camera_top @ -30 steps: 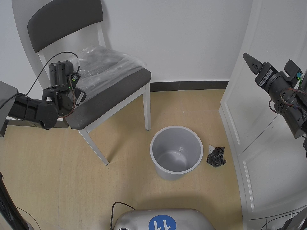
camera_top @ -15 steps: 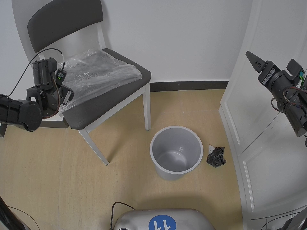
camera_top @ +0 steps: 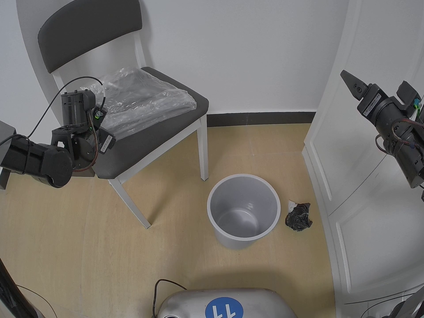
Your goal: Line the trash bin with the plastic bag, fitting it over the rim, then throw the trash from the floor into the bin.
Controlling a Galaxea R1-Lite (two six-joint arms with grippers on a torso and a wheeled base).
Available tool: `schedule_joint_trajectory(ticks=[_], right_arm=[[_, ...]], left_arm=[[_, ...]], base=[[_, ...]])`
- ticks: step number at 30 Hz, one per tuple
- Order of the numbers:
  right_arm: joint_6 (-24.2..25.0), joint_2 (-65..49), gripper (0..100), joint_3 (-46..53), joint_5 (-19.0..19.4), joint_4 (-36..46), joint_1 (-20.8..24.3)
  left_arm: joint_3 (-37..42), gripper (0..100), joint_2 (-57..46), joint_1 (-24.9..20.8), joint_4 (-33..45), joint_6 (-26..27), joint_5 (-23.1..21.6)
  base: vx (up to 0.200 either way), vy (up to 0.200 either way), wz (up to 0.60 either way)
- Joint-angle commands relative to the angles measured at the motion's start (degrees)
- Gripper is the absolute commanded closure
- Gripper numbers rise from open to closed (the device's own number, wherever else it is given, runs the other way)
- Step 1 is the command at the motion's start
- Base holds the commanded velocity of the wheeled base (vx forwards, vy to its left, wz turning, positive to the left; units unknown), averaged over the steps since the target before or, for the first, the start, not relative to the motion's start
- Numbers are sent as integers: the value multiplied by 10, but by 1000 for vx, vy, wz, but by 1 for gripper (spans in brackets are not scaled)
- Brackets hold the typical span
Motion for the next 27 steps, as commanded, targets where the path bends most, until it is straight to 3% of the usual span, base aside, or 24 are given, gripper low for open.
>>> schedule_joint_trajectory(ticks=[1, 11, 27], right_arm=[[1, -1, 0, 0, 2, 0, -1], [2, -1, 0, 0, 3, 0, -7], [3, 3, 0, 0, 3, 0, -9]], left_arm=[[-11, 0, 20, 6, -2, 4, 2], [-61, 0, 63, 37, 1, 4, 0], [-82, 0, 89, 33, -24, 7, -9]], base=[[0, 0, 0], [0, 0, 0], [0, 0, 0]])
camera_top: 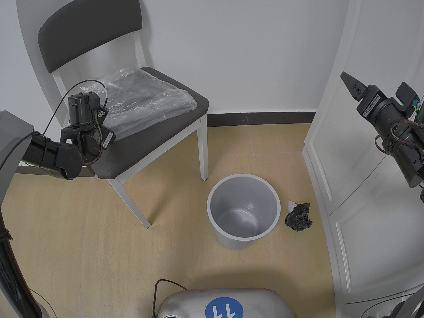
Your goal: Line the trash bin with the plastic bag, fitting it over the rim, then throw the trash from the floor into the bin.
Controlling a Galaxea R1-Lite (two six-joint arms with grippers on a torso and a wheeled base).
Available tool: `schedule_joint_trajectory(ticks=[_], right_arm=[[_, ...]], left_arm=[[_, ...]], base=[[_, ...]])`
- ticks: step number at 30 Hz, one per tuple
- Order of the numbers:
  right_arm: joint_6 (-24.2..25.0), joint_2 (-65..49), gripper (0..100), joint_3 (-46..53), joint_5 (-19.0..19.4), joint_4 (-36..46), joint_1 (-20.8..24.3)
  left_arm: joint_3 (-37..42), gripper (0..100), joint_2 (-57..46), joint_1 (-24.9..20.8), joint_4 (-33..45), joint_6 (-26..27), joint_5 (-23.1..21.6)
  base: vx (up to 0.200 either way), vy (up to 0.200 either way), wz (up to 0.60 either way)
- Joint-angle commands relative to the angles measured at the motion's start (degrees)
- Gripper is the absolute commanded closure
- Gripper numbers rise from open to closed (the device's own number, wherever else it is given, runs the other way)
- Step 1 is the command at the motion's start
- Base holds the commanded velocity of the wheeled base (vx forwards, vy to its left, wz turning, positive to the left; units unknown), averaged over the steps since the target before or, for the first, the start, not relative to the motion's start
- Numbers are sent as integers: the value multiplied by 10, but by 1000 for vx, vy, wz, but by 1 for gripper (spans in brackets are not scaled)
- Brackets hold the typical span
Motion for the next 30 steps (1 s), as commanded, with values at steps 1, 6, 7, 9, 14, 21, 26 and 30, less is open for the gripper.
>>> schedule_joint_trajectory(ticks=[1, 6, 7, 9, 14, 21, 26, 30], right_arm=[[0, -3, 0, 0, 0, 0, 0], [0, -4, 0, 0, 0, 0, 0], [0, -5, 0, 1, 0, 0, 0], [-4, -5, 0, 6, 0, 0, 0], [-4, -5, 0, 10, 0, -1, 0], [-52, 18, 0, 52, 0, -7, 16], [-49, 64, 0, 61, -1, -98, 26], [-84, 85, 0, 119, 18, -158, 25]], left_arm=[[-8, 0, 9, 0, 0, 1, 2], [-2, 0, 5, 0, -1, 8, 2], [0, 100, 5, -1, -1, 8, 2], [0, 100, 6, -3, -2, 8, 3], [0, 100, 6, -9, -4, 3, 4], [6, 100, -24, -46, -34, -1, 4], [18, 100, -70, -92, -32, -57, 4], [41, 100, -111, -137, -18, -143, 4]], base=[[0, 0, 0], [0, 0, 0], [0, 0, 0], [0, 0, 0], [0, 0, 0], [0, 0, 0], [0, 0, 0], [0, 0, 0]])
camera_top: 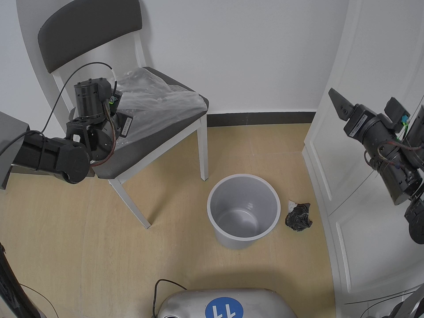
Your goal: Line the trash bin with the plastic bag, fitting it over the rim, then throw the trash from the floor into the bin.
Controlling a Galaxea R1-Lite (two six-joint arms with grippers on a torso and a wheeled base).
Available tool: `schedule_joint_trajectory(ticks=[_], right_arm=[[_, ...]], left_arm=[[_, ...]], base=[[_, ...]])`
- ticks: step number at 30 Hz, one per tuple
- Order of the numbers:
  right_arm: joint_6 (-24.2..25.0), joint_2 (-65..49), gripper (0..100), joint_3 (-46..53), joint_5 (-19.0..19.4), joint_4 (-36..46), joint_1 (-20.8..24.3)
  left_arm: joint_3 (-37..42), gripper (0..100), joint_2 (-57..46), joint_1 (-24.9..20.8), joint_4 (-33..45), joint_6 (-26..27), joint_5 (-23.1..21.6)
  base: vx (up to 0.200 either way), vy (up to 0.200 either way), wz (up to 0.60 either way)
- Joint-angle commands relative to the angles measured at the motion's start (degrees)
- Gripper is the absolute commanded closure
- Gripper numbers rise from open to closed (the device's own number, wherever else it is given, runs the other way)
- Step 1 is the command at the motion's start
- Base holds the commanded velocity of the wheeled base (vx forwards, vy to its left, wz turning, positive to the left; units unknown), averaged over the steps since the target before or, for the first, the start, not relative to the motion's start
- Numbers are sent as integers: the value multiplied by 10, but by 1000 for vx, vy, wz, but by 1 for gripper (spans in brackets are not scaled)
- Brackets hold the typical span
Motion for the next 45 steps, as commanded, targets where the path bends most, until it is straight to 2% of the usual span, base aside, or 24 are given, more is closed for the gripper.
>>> schedule_joint_trajectory(ticks=[1, 3, 6, 7, 9, 11, 12, 15, 18, 23, 24, 26, 32, 37, 42, 45], right_arm=[[-40, 44, 0, 63, 27, -53, 5], [-61, 45, 0, 72, 45, -74, 6], [-61, 59, 0, 65, 45, -96, 12], [-58, 73, 0, 55, 43, -105, 12], [-54, 82, 0, 49, 43, -111, 12], [-45, 105, 0, 47, 41, -115, 10], [-45, 107, 0, 47, 41, -115, 11], [-36, 120, 0, 44, 41, -115, 19], [-16, 131, 0, 34, 37, -113, 31], [32, 151, 0, 5, 36, -107, 41], [34, 152, 0, 5, 36, -107, 42], [51, 155, 0, 4, 36, -107, 63], [65, 155, 0, 32, 36, -95, 117], [61, 169, 0, 72, 40, -94, 126], [56, 209, 0, 124, 65, -102, 129], [59, 244, 0, 138, 89, -120, 152]], left_arm=[[35, 100, -73, -59, 16, -69, -1], [64, 100, -100, -77, 18, -94, -5], [96, 100, -130, -103, 17, -132, -7], [109, 100, -148, -126, 16, -167, -7], [111, 100, -152, -138, 14, -183, -7], [108, 100, -164, -183, 11, -254, -7], [108, 100, -164, -186, 11, -260, -7], [115, 100, -165, -214, -6, -330, -7], [137, 100, -166, -227, -40, -361, -7], [150, 100, -157, -240, -160, -364, -15], [150, 100, -155, -240, -166, -364, -15], [150, 100, -146, -240, -207, -364, -18], [142, 100, -119, -240, -249, -369, -16], [119, 100, -90, -234, -301, -364, -11], [108, 100, -89, -224, -309, -364, -7], [109, 100, -93, -228, -326, -364, -7]], base=[[0, 0, 0], [0, 0, 0], [0, 0, 0], [0, 0, 0], [0, 0, 0], [0, 0, 0], [0, 0, 0], [0, 0, 0], [0, 0, 0], [0, 0, 0], [0, 0, 0], [0, 0, 0], [0, 0, 0], [0, 0, 0], [0, 0, 0], [0, 0, 0]])
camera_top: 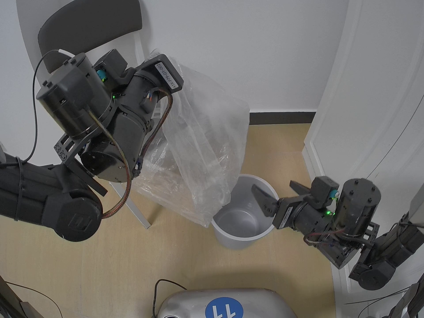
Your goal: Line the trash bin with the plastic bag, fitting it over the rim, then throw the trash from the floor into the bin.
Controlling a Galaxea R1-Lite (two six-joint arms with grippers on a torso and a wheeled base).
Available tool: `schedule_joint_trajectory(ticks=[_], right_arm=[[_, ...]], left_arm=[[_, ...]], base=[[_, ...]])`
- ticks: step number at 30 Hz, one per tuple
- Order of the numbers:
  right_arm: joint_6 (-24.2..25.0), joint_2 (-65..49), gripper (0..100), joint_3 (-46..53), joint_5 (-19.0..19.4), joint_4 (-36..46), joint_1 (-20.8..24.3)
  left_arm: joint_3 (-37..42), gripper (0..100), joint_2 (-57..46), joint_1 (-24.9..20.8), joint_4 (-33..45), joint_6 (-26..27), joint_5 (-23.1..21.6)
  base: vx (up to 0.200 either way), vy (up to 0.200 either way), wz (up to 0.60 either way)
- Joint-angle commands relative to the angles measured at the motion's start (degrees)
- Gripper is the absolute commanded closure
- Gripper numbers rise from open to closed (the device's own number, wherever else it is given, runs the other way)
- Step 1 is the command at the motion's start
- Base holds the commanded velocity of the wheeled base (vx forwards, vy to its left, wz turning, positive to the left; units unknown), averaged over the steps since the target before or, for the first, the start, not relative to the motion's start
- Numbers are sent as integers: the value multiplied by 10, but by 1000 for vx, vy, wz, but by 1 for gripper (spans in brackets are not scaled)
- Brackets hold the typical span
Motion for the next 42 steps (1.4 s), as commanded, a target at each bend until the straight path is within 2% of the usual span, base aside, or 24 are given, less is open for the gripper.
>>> schedule_joint_trajectory(ticks=[1, 4, 7, 11, 14, 15, 17, 20, 25, 31, 38, 39, 42], right_arm=[[2, 68, 0, 31, 18, -22, 30], [3, 115, 0, 35, 16, -51, 50], [4, 200, 0, 49, 21, -125, 79], [11, 282, 0, 7, 13, -125, 108], [40, 294, 0, -23, 10, -125, 122], [65, 297, 0, -51, 0, -125, 130], [78, 308, 0, -86, -12, -125, 135], [78, 343, 0, -142, -32, -125, 145], [79, 385, 0, -222, -36, -125, 160], [82, 419, 0, -316, -99, -125, 162], [93, 420, 0, -359, -124, -125, 159], [87, 417, 0, -375, -146, -125, 152], [58, 398, 0, -386, -156, -125, 123]], left_arm=[[-5, 100, 6, -1, -20, 1, 1], [-4, 100, 5, -9, -32, 4, 2], [-4, 100, 3, -23, -37, 5, 2], [-3, 100, -7, -36, -37, 5, 2], [-1, 100, -14, -37, -37, 5, 3], [-1, 100, -21, -37, -37, 5, 2], [1, 100, -25, -40, -37, 5, 2], [2, 100, -29, -48, -37, 5, 3], [3, 100, -29, -65, -37, 5, 4], [5, 100, -31, -69, -37, 6, 18], [12, 100, -31, -70, -37, 11, 18], [12, 100, -31, -70, -37, 11, 18], [17, 100, -36, -75, -37, 12, 19]], base=[[0, 0, 0], [0, 0, 0], [0, 0, 0], [0, 0, 0], [0, 0, 0], [0, 0, 0], [0, 0, 0], [0, 0, 0], [0, 0, 0], [0, 0, 0], [0, 0, 0], [0, 0, 0], [0, 0, 0]])
